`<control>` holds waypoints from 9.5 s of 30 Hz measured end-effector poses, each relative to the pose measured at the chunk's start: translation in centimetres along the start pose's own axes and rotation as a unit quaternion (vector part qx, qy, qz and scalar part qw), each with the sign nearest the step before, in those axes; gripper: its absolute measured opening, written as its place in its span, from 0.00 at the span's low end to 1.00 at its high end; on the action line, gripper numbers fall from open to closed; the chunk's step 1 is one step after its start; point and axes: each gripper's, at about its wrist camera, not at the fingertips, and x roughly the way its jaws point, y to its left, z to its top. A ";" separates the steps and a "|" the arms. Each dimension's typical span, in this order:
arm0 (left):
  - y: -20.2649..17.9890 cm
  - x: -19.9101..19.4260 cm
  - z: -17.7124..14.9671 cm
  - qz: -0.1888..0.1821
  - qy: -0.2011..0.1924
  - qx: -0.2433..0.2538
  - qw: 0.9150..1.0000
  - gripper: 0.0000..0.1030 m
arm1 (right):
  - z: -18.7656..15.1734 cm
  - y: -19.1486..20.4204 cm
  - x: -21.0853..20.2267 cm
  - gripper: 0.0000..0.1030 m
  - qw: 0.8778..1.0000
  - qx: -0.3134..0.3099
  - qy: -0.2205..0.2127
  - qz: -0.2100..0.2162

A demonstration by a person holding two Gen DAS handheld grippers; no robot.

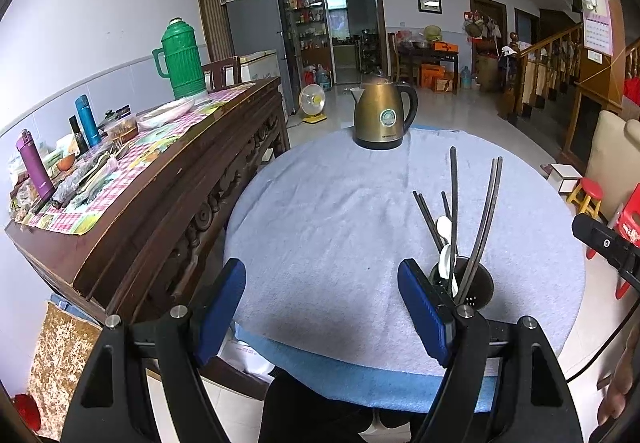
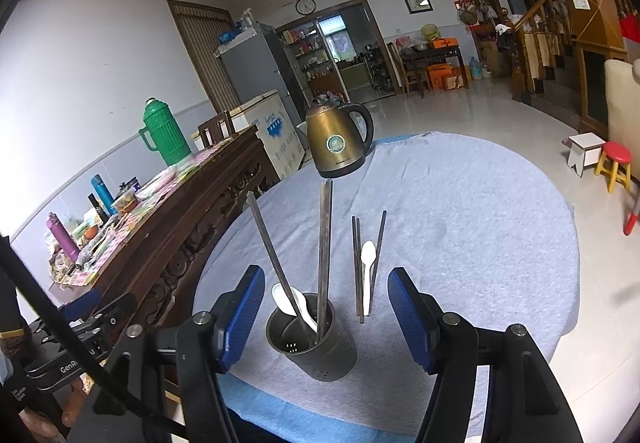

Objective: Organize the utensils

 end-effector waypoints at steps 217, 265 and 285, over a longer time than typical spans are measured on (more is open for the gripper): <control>-17.0 32.0 2.0 -0.235 0.244 0.135 0.931 0.31 | 4.1 -16.2 33.6 0.08 0.969 0.073 0.233 -0.040; -17.0 40.3 7.0 -0.153 0.272 0.118 0.943 0.56 | 5.3 -15.0 35.2 0.08 0.955 0.026 0.289 -0.060; -10.4 40.5 10.3 -0.170 0.285 0.067 0.941 0.05 | 7.5 -13.3 34.6 0.07 0.956 -0.005 0.289 -0.055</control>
